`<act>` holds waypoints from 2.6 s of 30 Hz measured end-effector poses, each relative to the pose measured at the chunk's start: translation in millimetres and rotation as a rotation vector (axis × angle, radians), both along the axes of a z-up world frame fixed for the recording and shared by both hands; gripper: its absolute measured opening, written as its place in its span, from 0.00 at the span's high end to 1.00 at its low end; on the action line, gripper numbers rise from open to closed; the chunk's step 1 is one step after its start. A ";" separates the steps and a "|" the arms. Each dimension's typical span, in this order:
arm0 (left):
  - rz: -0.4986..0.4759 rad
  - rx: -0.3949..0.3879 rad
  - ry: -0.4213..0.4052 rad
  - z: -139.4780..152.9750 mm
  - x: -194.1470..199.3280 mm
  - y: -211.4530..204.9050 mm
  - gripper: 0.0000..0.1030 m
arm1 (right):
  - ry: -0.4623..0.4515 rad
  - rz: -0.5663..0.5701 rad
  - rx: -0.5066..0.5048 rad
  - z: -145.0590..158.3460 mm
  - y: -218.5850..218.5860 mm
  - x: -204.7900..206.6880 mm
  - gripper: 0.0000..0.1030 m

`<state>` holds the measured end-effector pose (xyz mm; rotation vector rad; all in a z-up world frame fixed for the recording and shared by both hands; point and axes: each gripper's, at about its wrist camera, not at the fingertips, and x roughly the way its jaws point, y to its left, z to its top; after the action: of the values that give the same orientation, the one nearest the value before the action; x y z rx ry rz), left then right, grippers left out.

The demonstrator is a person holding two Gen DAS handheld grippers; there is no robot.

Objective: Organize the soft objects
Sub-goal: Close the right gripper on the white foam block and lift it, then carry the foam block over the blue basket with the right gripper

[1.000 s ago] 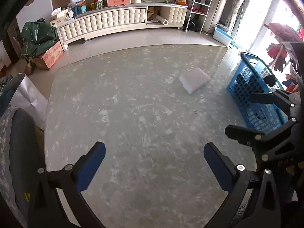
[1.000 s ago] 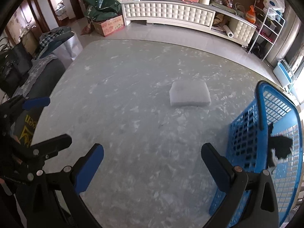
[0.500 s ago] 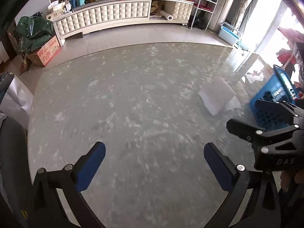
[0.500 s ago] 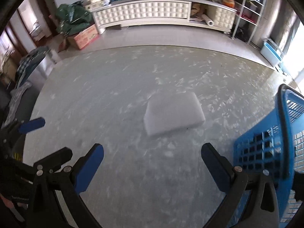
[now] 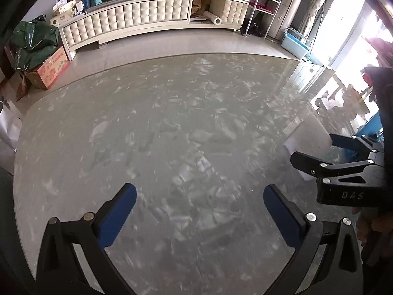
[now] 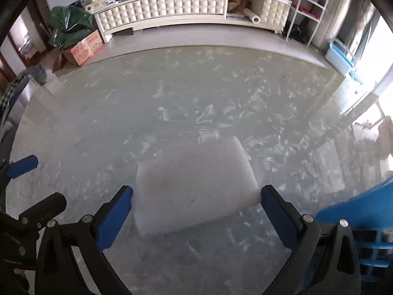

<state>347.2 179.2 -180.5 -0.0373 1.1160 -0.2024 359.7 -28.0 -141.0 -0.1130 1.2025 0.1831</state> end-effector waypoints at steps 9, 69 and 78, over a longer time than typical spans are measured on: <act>-0.028 0.031 -0.023 -3.4 10.8 -11.2 0.00 | -0.057 0.032 0.025 8.5 -7.5 -12.7 0.13; -0.119 0.035 -0.221 180.4 -161.6 -170.6 0.00 | -0.285 0.117 0.166 165.4 -122.3 -179.4 0.72; -0.202 0.042 -0.213 178.7 -154.0 -220.6 0.00 | -0.298 0.062 0.161 161.8 -152.9 -180.3 0.70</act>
<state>193.1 -41.3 -1.8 0.1319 0.9110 -0.3552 179.4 -180.9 20.8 -0.0350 0.8846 0.3054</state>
